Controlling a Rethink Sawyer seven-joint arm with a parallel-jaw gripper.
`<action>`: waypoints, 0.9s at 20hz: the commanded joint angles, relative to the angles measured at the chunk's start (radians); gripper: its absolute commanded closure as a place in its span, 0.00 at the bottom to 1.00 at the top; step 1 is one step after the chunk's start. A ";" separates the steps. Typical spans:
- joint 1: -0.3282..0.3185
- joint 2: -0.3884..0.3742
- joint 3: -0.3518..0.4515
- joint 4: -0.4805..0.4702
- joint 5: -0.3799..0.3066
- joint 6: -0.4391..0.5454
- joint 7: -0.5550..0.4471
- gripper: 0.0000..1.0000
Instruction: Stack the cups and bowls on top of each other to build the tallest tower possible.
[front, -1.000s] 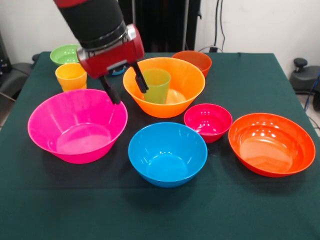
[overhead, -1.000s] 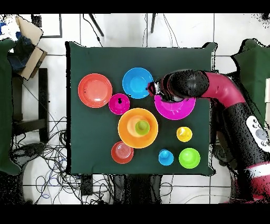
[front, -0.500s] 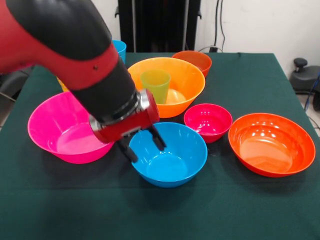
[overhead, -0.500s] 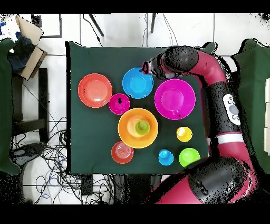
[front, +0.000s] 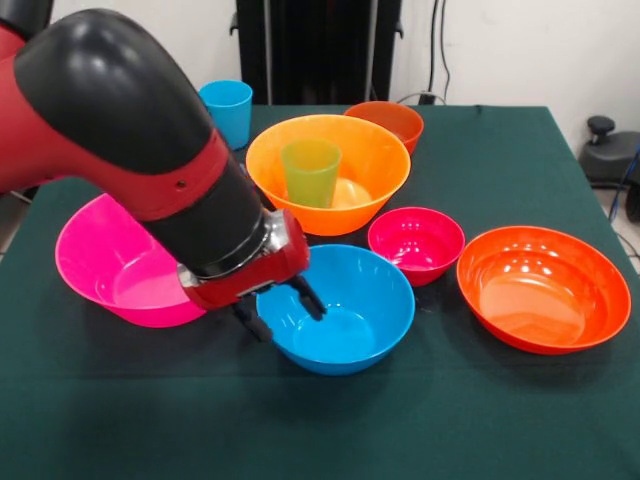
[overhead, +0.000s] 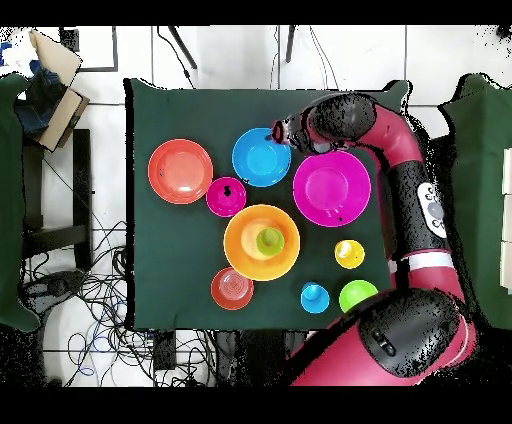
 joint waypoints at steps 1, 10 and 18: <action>-0.050 -0.061 -0.013 0.029 -0.022 0.047 -0.282 0.00; -0.076 -0.093 0.006 0.122 -0.009 0.016 -0.238 0.00; -0.067 -0.111 0.011 0.205 -0.021 -0.088 -0.171 0.00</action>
